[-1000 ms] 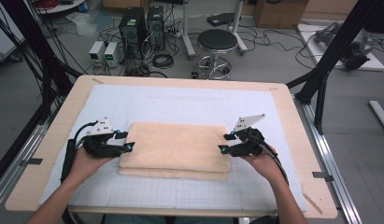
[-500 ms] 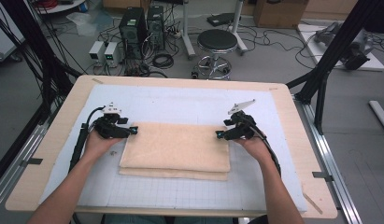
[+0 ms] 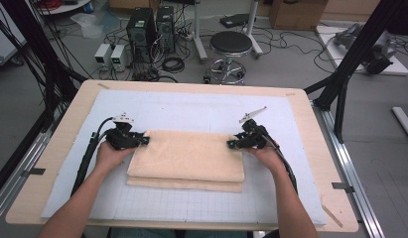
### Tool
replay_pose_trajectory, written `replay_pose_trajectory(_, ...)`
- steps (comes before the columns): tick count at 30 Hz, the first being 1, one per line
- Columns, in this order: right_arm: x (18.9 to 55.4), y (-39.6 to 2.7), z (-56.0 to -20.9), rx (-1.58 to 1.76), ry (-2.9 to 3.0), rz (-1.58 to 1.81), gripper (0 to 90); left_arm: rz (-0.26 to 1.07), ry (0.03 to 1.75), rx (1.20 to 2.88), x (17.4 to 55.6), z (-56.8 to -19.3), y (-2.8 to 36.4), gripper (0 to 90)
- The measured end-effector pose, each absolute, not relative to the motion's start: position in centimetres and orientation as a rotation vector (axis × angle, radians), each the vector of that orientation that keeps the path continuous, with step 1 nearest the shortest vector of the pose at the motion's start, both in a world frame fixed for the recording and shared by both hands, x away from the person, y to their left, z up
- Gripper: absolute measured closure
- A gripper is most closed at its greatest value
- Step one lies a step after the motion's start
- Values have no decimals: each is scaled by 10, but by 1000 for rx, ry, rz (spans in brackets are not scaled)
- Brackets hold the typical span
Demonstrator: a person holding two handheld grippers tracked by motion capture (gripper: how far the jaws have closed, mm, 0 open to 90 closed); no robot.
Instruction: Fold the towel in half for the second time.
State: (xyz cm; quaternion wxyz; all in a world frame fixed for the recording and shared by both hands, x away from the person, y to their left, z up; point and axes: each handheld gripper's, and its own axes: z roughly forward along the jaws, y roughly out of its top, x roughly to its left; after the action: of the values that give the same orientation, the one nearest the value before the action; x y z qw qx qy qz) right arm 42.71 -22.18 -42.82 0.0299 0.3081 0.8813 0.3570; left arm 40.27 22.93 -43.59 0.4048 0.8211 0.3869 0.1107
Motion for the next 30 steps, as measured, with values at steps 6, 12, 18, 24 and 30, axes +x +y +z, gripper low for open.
replay_pose_trajectory(6,429,-222,-418,942,2683,1095,776,334,1045,1996,408,-432,231,805)
replay_pose_trajectory(12,448,-217,-406,968,2570,1054,774,401,1104,1960,427,-426,226,806)
replay_pose_trajectory(18,467,-212,-402,965,2511,1059,767,411,1143,1950,448,-424,226,804)
replay_pose_trajectory(24,477,-218,-417,1060,2512,1038,738,373,1141,1961,456,-433,226,761)
replay_pose_trajectory(30,474,-218,-416,1065,2470,1048,569,401,1128,1998,451,-428,232,552)
